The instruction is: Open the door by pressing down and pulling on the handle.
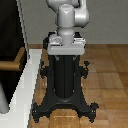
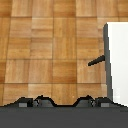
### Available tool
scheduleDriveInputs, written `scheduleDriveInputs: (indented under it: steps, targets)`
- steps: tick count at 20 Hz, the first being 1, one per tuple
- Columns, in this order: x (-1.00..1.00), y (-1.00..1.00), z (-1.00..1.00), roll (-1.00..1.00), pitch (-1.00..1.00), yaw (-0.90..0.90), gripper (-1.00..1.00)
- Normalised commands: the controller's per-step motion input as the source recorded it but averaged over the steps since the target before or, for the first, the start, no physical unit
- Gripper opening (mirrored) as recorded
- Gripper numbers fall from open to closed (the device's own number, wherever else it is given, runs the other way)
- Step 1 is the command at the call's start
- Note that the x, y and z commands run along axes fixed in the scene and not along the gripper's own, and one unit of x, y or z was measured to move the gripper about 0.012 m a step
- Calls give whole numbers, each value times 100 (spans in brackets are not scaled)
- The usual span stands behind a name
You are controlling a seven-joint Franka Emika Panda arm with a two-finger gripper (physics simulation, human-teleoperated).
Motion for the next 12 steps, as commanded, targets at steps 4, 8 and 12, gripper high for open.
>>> scheduleDriveInputs:
  steps: [4, 8, 12]
  targets:
    - [0, 0, 75, 0, 0, 0, 100]
    - [0, 0, 75, 0, 0, 0, 100]
    - [0, 0, 50, 0, 0, 0, 100]
